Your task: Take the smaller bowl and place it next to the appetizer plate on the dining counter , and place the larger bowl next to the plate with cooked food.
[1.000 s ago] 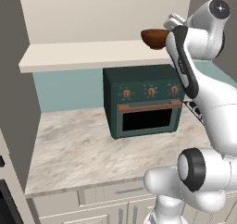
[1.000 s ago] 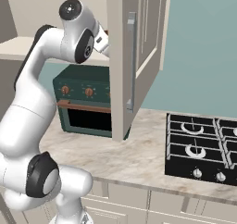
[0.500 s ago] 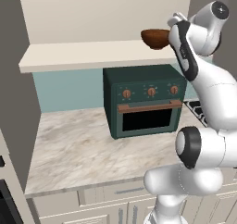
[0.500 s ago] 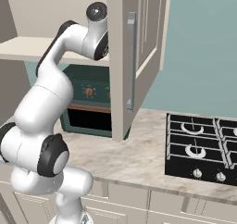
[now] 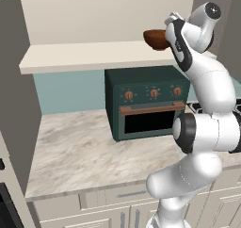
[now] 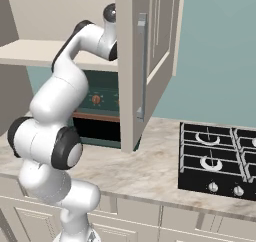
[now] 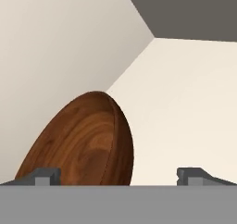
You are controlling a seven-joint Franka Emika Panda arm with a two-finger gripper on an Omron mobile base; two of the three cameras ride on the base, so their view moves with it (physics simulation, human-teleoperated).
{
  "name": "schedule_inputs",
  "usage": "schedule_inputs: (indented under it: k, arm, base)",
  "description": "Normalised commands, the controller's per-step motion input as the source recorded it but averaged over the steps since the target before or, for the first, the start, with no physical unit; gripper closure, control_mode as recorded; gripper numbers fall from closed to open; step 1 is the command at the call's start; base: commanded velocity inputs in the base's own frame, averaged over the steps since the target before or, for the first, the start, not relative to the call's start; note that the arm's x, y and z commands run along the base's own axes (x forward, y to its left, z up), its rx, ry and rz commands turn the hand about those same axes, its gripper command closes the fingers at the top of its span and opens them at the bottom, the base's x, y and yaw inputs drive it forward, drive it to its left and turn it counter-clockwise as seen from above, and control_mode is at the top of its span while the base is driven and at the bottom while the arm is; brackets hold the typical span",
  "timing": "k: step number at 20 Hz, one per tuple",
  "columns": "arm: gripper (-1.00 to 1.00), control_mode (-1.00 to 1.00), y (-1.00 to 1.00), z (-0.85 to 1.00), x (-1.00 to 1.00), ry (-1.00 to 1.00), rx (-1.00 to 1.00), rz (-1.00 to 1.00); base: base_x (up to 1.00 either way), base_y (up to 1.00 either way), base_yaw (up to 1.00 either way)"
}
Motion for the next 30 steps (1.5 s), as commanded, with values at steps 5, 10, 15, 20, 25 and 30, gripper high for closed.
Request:
schedule_inputs:
  k: [5,10,15,20,25,30]
  arm:
    - [-1.00,-1.00,0.23,-0.09,0.22,0.00,0.00,0.00]
    - [-1.00,-1.00,0.33,-0.20,0.01,0.00,-0.01,0.00]
    - [-1.00,-1.00,0.21,-0.58,0.00,0.01,-0.05,0.00]
    - [-1.00,-1.00,0.04,-0.51,0.20,0.00,-0.01,0.00]
    - [-1.00,-1.00,0.00,-0.23,0.60,0.00,0.00,0.00]
    - [1.00,-1.00,0.00,-0.22,0.66,0.00,0.00,0.00]
  base:
    - [0.00,0.00,0.00]
    - [0.00,0.00,0.00]
    - [0.00,0.00,0.00]
    - [0.00,0.00,0.00]
    - [0.00,0.00,0.00]
    - [0.00,0.00,0.00]
